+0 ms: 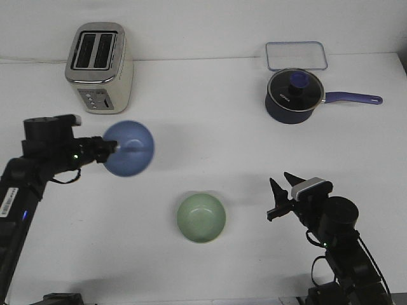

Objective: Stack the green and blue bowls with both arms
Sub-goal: 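Lift the blue bowl and carry it over the green bowl, then lower the blue bowl into the green bowl and open the left gripper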

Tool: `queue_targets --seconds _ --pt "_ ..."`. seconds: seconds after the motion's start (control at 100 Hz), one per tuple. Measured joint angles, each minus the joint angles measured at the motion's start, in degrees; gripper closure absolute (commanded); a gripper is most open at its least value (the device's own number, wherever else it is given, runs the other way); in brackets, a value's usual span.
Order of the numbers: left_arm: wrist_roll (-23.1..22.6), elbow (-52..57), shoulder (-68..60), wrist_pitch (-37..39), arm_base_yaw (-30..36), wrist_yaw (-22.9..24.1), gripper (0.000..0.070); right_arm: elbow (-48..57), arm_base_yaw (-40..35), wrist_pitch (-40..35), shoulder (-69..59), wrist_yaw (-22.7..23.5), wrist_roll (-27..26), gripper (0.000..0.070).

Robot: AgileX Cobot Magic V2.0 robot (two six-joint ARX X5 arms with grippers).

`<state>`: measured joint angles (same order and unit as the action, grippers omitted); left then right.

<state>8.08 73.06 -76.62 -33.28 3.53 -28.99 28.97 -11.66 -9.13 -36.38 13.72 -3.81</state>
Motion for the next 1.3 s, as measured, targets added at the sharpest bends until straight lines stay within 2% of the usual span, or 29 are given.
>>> queue_targets --seconds 0.18,0.41,0.66,0.81,0.93,0.96,0.99,1.1,1.14,1.17,1.3 --pt "0.0 -6.6 1.1 -0.3 13.7 -0.5 0.0687 0.0 0.0 0.0 0.0 1.1 0.0 0.0405" --pt "0.0 -6.7 -1.3 2.9 27.1 0.6 0.0688 0.0 0.0 -0.5 0.0 1.1 0.0 0.0405" --pt "-0.9 -6.7 -7.5 1.9 33.0 4.5 0.0687 0.0 0.0 -0.5 0.0 1.1 0.0 0.0405" --pt "-1.4 -6.7 -9.4 2.4 34.2 5.2 0.0687 0.0 0.0 -0.5 0.0 1.1 0.0 0.0405" --pt "-1.8 -6.7 -10.5 2.4 34.4 7.5 0.0680 0.0 0.0 -0.5 0.0 1.1 0.0 0.0405" --pt "-1.9 -6.7 -10.7 2.4 34.4 7.9 0.0661 0.0 0.0 -0.5 0.0 1.1 0.0 0.0405" --pt "-2.1 -6.7 -10.8 2.4 34.5 8.1 0.0609 0.0 0.0 -0.5 0.0 1.1 0.0 0.0405" --pt "-2.5 -6.7 -10.9 2.9 34.5 8.1 0.0272 0.0 0.0 -0.5 0.0 1.1 0.0 0.0405" --pt "-2.7 -6.7 -10.9 3.3 34.5 8.1 0.0197 0.0 0.0 -0.5 0.0 1.1 0.0 0.0405" --pt "-2.7 -6.7 -10.9 3.5 34.5 8.1 0.0177 0.0 0.0 -0.5 0.0 1.1 0.0 0.0405" --pt "-2.9 -6.7 -10.4 4.4 34.1 8.0 0.0178 0.0 0.0 -0.5 0.0 1.1 0.0 0.0405"
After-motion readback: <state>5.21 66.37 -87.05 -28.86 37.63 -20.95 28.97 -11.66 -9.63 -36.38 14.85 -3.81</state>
